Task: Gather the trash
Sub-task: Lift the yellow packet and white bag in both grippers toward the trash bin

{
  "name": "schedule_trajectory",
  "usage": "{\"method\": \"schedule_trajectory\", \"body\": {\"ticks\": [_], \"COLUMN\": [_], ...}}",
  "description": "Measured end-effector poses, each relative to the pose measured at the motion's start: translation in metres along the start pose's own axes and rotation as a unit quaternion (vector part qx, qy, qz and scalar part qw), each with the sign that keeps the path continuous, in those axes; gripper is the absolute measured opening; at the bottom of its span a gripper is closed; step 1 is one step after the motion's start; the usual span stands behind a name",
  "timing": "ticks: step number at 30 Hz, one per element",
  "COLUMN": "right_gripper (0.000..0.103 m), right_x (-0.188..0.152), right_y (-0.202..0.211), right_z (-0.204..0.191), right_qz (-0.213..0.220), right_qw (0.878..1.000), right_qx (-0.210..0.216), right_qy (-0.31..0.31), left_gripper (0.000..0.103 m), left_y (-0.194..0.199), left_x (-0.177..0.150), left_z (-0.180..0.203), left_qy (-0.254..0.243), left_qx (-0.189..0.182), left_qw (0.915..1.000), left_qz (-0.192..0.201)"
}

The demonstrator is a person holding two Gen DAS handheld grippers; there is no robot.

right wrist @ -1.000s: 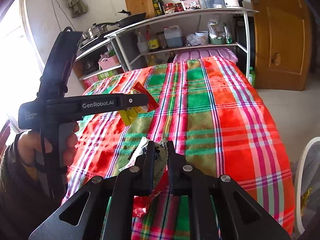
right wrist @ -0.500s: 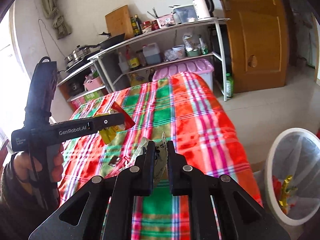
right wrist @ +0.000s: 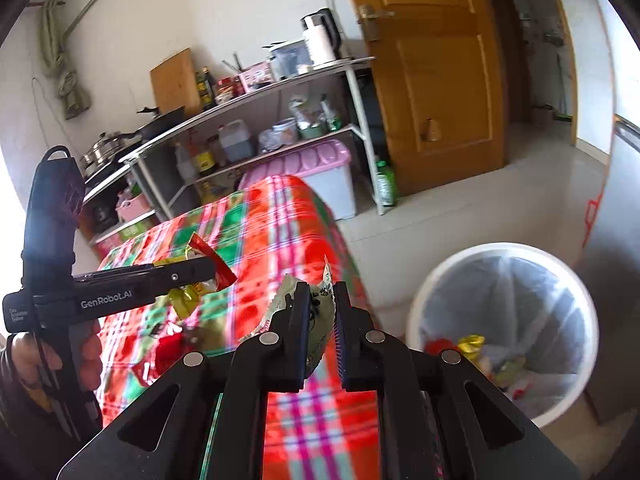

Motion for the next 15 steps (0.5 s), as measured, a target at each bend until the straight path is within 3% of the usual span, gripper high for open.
{"method": "schedule_trajectory", "body": {"ticks": [15], "right_gripper": [0.012], "right_x": [-0.011], "right_y": [0.037], "right_z": [0.125], "right_qz": [0.005], "right_qw": [0.993], "right_qx": [-0.104], "right_qy": [-0.056], "left_gripper": [0.028], "left_y": [-0.08], "left_x": [-0.009], "left_z": [0.134], "left_qy": [-0.081], "left_qx": [-0.061], "left_qw": [0.9932], "left_qz": [-0.056]}}
Point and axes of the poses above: each gripper's, at about its wrist camera, not at the fingertips, and y roughly against the way its jaws point, z to its right, x to its top, the point moved 8 cm from there along -y, roughly the way its jaws point, and after that the axes turned 3 degrees about -z, right-handed, at the moved point
